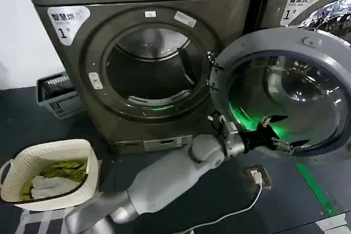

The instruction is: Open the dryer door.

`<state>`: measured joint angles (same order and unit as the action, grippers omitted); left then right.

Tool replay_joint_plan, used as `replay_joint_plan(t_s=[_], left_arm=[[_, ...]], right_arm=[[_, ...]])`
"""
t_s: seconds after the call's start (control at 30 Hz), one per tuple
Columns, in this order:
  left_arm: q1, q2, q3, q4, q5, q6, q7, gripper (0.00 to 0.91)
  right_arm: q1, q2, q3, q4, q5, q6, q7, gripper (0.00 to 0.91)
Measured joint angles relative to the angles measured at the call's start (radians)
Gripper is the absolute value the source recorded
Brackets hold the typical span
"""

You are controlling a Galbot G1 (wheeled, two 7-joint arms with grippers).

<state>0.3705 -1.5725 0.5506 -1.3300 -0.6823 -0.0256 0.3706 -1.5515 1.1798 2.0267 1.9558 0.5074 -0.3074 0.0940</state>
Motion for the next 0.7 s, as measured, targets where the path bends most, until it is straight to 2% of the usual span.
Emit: replay_joint_plan(t_s=[0.43, 0.7], left_arm=[[0.001, -0.02, 0.001, 0.036, 0.089, -0.096, -0.089, 0.907], [0.024, 0.02, 0.014, 0.019, 0.12, -0.225, -0.107, 0.907]], right_arm=[[-0.01, -0.003, 0.002, 0.0, -0.002, 0.011, -0.006, 0.907], [-0.009, -0.008, 0.002, 0.0, -0.008, 0.021, -0.011, 0.907]])
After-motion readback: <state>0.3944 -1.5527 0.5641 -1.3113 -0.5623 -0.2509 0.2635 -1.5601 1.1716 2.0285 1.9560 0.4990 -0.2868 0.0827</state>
